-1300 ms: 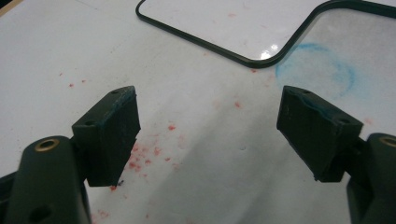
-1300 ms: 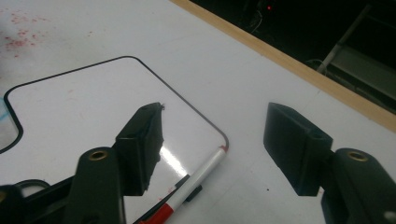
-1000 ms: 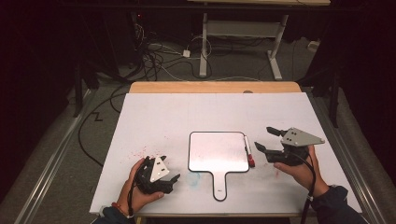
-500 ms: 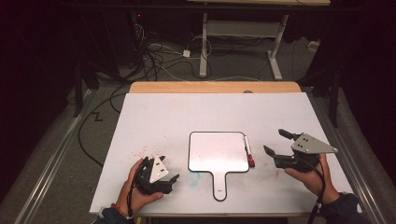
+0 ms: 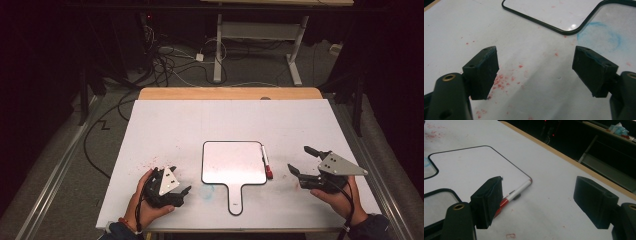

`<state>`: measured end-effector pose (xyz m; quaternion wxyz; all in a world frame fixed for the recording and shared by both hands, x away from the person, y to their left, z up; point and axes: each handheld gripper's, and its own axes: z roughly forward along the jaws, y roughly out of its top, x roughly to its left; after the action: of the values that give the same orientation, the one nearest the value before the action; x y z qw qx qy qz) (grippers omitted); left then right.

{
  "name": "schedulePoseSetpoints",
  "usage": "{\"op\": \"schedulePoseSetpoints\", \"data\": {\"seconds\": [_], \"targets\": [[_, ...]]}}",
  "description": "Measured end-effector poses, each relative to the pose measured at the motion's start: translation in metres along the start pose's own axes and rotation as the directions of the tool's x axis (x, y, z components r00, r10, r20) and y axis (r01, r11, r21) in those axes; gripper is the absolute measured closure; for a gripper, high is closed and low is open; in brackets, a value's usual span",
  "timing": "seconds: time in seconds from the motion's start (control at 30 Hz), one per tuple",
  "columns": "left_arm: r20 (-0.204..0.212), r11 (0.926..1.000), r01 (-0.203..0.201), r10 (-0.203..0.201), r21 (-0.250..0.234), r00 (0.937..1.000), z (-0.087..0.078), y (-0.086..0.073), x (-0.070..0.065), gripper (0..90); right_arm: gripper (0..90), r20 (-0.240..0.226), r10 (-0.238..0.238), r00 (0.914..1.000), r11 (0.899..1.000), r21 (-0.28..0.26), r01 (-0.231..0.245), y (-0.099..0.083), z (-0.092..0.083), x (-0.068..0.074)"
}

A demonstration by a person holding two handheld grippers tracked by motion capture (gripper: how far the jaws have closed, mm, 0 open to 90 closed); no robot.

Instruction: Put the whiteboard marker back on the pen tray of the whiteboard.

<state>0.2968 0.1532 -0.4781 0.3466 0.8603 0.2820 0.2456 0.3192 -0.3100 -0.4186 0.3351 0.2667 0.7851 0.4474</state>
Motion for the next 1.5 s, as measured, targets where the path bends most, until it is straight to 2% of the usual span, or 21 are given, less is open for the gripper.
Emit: {"op": "schedulePoseSetpoints", "data": {"seconds": [0.07,0.27,0.37,0.53,0.77,1.0,1.17,1.23,1.5], "targets": [[-0.001,1.0000,0.003,-0.003,-0.002,1.0000,0.000,0.000,0.000,20.5,23.7,0.009,-0.006,0.9999,1.000,0.002,0.006,-0.004,-0.002,0.001],[-0.010,1.0000,-0.002,0.002,-0.001,1.0000,0.000,0.001,0.001,20.5,23.7,-0.004,0.007,1.0000,1.000,0.010,-0.007,-0.024,-0.006,0.009],[-0.010,1.0000,-0.003,0.003,-0.004,0.9999,0.000,0.002,0.000,20.4,23.6,-0.009,-0.007,0.9999,1.000,0.010,0.007,-0.031,-0.008,0.013],[-0.010,0.9997,-0.025,0.025,-0.007,0.9996,0.000,0.005,-0.004,20.4,22.1,-0.010,0.001,1.0000,1.000,0.028,-0.001,-0.041,-0.009,0.015],[0.001,0.9992,-0.035,0.035,-0.016,0.9994,0.000,0.005,-0.004,19.7,21.7,-0.009,-0.010,0.9999,0.999,0.047,0.010,-0.040,-0.009,0.019],[0.001,0.9993,-0.034,0.034,-0.016,0.9994,0.000,0.004,-0.003,19.6,21.4,-0.006,-0.007,1.0000,0.998,0.054,0.007,-0.040,-0.005,0.017],[0.004,0.9991,-0.040,0.040,-0.012,0.9992,0.001,0.005,-0.005,19.5,21.5,0.004,-0.012,0.9999,0.999,0.041,0.012,-0.039,-0.006,0.015],[0.004,0.9992,-0.040,0.040,-0.011,0.9992,0.000,0.005,-0.004,19.4,21.5,0.008,-0.001,1.0000,0.999,0.039,0.000,-0.040,-0.006,0.014],[0.008,0.9992,-0.040,0.040,-0.012,0.9992,0.003,0.007,-0.003,19.4,21.6,0.014,-0.004,0.9999,0.999,0.047,0.003,-0.039,-0.005,0.014]]}}
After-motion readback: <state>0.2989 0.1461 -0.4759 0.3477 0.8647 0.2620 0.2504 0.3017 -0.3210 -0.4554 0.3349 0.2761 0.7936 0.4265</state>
